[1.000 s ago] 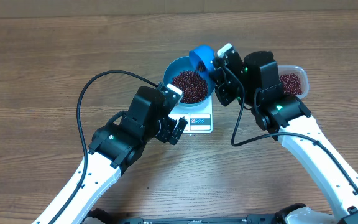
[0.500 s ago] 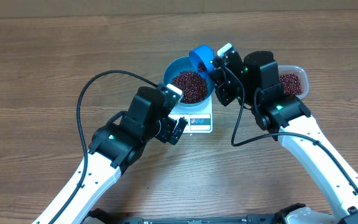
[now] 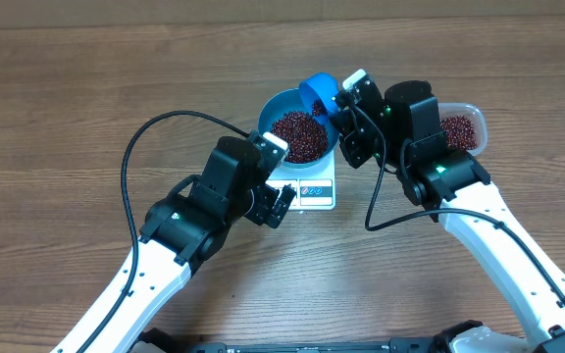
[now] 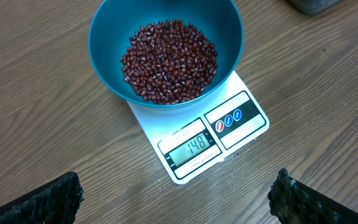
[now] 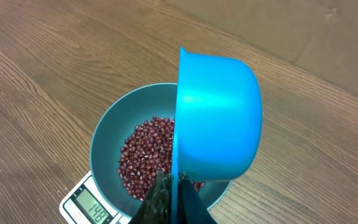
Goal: Scoop item into bowl and weigh 150g on scale
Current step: 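Keep trickling beans from the scoop until the scale reads 150 g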
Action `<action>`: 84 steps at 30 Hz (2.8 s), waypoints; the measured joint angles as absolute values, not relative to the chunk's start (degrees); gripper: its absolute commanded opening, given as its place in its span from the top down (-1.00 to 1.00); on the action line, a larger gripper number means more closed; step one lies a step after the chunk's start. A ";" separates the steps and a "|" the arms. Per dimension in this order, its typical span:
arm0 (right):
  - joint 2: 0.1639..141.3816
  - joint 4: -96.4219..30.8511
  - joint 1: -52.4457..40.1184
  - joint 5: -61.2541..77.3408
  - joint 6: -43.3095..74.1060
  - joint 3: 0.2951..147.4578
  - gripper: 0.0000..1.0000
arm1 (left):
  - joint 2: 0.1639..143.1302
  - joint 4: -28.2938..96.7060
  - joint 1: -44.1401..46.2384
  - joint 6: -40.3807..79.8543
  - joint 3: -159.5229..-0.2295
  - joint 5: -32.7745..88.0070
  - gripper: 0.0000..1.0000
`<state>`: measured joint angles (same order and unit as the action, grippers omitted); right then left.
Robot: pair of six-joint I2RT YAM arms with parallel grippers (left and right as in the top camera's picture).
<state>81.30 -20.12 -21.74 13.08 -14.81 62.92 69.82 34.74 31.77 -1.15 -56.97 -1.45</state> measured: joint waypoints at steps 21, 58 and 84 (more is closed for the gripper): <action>81.30 -20.01 -21.74 13.10 -14.81 63.00 0.93 | 69.82 34.74 31.77 -1.15 -56.97 -1.45 -0.99; 81.30 -15.86 -21.74 13.10 -14.59 63.00 0.93 | 69.82 34.72 31.77 -1.15 -56.97 -1.45 -0.99; 81.34 -19.09 -21.74 13.10 -13.65 63.00 0.93 | 69.82 34.74 31.77 -1.15 -56.97 -1.45 -0.99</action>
<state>81.34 -19.09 -21.74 13.10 -13.65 63.00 69.82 34.74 31.77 -1.15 -56.97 -1.45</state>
